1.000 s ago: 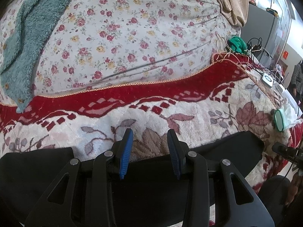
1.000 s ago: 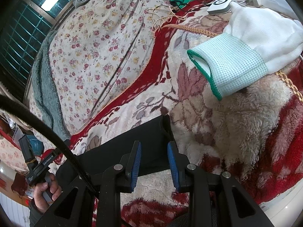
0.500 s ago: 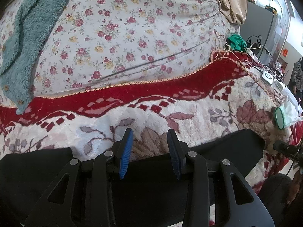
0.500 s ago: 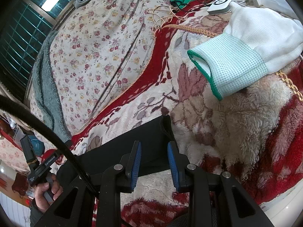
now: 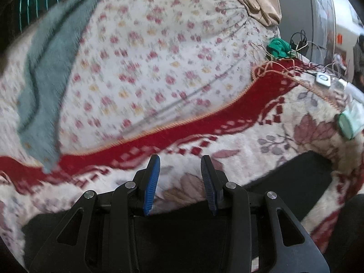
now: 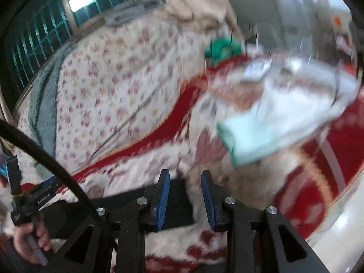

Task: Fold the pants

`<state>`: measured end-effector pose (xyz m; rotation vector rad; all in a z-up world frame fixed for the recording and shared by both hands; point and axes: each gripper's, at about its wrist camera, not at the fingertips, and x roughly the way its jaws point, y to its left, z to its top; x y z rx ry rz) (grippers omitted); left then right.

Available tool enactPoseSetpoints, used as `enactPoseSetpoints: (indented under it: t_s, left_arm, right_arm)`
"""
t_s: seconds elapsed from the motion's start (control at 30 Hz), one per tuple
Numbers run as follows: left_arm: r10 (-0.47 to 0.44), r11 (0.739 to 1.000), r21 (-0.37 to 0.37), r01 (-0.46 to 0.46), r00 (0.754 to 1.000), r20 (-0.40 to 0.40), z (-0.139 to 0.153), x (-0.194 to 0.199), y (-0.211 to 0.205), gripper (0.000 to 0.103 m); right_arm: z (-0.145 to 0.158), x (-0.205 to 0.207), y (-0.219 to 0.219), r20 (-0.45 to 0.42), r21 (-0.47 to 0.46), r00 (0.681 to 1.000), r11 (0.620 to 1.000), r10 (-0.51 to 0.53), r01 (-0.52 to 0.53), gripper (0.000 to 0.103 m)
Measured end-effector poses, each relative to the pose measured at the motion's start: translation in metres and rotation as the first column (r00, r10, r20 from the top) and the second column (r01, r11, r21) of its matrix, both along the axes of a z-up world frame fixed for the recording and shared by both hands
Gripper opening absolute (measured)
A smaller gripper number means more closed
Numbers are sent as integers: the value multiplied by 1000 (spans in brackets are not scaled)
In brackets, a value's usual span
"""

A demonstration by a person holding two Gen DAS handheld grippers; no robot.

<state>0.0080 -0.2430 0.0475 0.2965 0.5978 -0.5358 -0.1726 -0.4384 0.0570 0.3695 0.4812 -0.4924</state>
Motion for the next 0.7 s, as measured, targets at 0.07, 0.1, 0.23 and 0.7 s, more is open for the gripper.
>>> enactPoseSetpoints:
  t_s: [0.07,0.1,0.23,0.7]
  left_arm:
    - [10,1000,-16,-9,1000,25,4,-1,3,36]
    - [14,1000,-20,-14,999,32,4,-1,4,36]
    - [30,999,-22,-30,999,43,5,0,6,36]
    - [-30,987,-161,11,993,-118,-4,16,17,36]
  right_arm:
    - [13,-6,6,27,-78,999,996,-35,37,74]
    - [18,-11,9,45,-116,997,991,-57,62,83]
    - [32,-20,10,82,-194,990,973,-112,126,90]
    - [10,26,7,-174,53,984,998,42,-33,67]
